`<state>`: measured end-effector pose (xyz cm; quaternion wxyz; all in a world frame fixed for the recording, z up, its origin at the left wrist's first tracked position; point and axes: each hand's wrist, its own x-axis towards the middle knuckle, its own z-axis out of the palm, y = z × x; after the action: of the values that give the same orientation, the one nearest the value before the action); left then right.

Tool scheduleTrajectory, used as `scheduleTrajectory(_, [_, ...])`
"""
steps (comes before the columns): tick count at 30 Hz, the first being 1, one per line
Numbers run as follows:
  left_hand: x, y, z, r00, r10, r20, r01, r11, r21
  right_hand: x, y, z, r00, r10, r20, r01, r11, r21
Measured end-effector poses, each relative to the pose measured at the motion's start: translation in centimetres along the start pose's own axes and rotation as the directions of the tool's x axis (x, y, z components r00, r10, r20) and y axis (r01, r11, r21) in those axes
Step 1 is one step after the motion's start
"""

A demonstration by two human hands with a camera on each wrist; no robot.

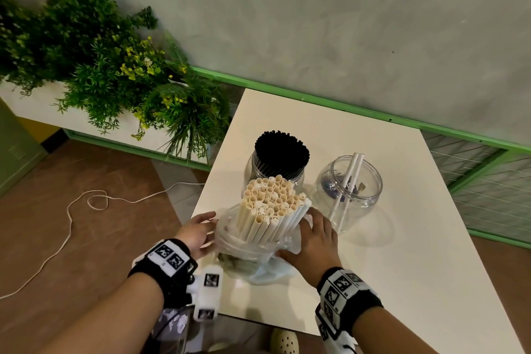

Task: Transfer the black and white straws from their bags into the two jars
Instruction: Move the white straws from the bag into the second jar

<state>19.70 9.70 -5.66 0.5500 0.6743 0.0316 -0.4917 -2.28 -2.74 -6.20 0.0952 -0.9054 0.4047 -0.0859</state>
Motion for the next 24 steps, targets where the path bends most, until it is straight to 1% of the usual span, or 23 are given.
scheduleTrajectory(1, [0.2, 0.0, -0.2, 0.991, 0.111, -0.075, -0.097, 0.981, 0.168, 0.1, 0.0, 0.0, 1.0, -0.003, -0.012, 0.003, 1.0, -0.012])
scheduleTrajectory(2, [0.1, 0.1, -0.4, 0.962, 0.245, -0.118, -0.192, 0.919, 0.343, 0.1, 0.0, -0.1, 1.0, -0.012, -0.028, 0.012, 1.0, -0.024])
scheduleTrajectory(3, [-0.2, 0.3, -0.4, 0.925, 0.357, -0.13, -0.262, 0.847, 0.462, 0.1, 0.0, -0.2, 0.999, -0.021, -0.042, 0.02, 0.999, -0.033])
scheduleTrajectory(4, [-0.9, 0.6, -0.4, 0.902, 0.414, -0.12, -0.295, 0.795, 0.53, 0.1, -0.1, -0.2, 0.998, -0.029, -0.055, 0.027, 0.999, -0.038])
scheduleTrajectory(5, [-1.4, 0.7, -0.2, 0.895, 0.436, -0.095, -0.311, 0.762, 0.568, 0.0, -0.1, -0.2, 0.997, -0.034, -0.064, 0.031, 0.999, -0.038])
scheduleTrajectory(6, [-1.8, 0.8, 0.1, 0.903, 0.424, -0.063, -0.311, 0.749, 0.585, 0.0, -0.2, -0.2, 0.997, -0.036, -0.069, 0.033, 0.999, -0.035])
scheduleTrajectory(7, [-1.9, 0.7, 0.6, 0.928, 0.371, -0.032, -0.287, 0.767, 0.573, -0.1, -0.2, -0.1, 0.997, -0.033, -0.068, 0.031, 0.999, -0.031])
scheduleTrajectory(9, [-1.7, 0.4, 1.3, 0.976, 0.218, 0.026, -0.202, 0.842, 0.5, -0.1, -0.3, 0.1, 0.998, -0.023, -0.06, 0.021, 0.999, -0.026])
scheduleTrajectory(10, [-1.5, 0.3, 1.6, 0.985, 0.164, 0.044, -0.166, 0.869, 0.467, 0.0, -0.2, 0.2, 0.998, -0.022, -0.059, 0.02, 0.999, -0.03])
scheduleTrajectory(11, [-1.2, 0.1, 1.8, 0.988, 0.141, 0.061, -0.153, 0.875, 0.46, 0.0, -0.2, 0.2, 0.998, -0.022, -0.058, 0.02, 0.999, -0.037])
scheduleTrajectory(12, [-0.9, 0.1, 1.8, 0.986, 0.149, 0.08, -0.169, 0.861, 0.479, 0.1, -0.2, 0.2, 0.998, -0.024, -0.056, 0.022, 0.999, -0.048])
scheduleTrajectory(14, [-0.2, 0.1, 1.8, 0.974, 0.203, 0.097, -0.223, 0.824, 0.521, 0.2, 0.0, 0.2, 0.998, -0.03, -0.049, 0.026, 0.997, -0.073])
scheduleTrajectory(15, [0.0, 0.0, 1.8, 0.971, 0.219, 0.098, -0.238, 0.833, 0.5, 0.3, 0.1, 0.2, 0.998, -0.03, -0.048, 0.026, 0.997, -0.078])
scheduleTrajectory(16, [0.3, 0.0, 1.7, 0.971, 0.22, 0.093, -0.238, 0.863, 0.445, 0.3, 0.3, 0.2, 0.998, -0.029, -0.047, 0.025, 0.997, -0.076])
scheduleTrajectory(17, [0.4, -0.2, 1.7, 0.975, 0.208, 0.081, -0.223, 0.902, 0.37, 0.4, 0.4, 0.2, 0.999, -0.027, -0.041, 0.024, 0.997, -0.072])
scheduleTrajectory(19, [0.6, -0.5, 1.6, 0.988, 0.148, 0.045, -0.154, 0.966, 0.209, 0.4, 0.5, 0.1, 0.999, -0.028, -0.024, 0.026, 0.997, -0.076])
scheduleTrajectory(21, [0.8, -0.8, 1.5, 0.997, 0.071, 0.032, -0.074, 0.993, 0.095, 0.3, 0.5, 0.2, 0.999, -0.036, -0.006, 0.036, 0.994, -0.101])
scheduleTrajectory(22, [1.0, -0.7, 1.5, 0.999, 0.04, 0.033, -0.043, 0.995, 0.094, 0.3, 0.5, 0.3, 0.999, -0.038, -0.004, 0.037, 0.993, -0.108])
scheduleTrajectory(23, [1.2, -0.7, 1.5, 0.999, 0.018, 0.036, -0.023, 0.99, 0.138, 0.3, 0.5, 0.4, 0.999, -0.04, -0.011, 0.038, 0.993, -0.111])
scheduleTrajectory(24, [1.4, -0.5, 1.5, 0.999, 0.019, 0.039, -0.028, 0.973, 0.227, 0.3, 0.6, 0.5, 0.999, -0.042, -0.02, 0.04, 0.993, -0.109])
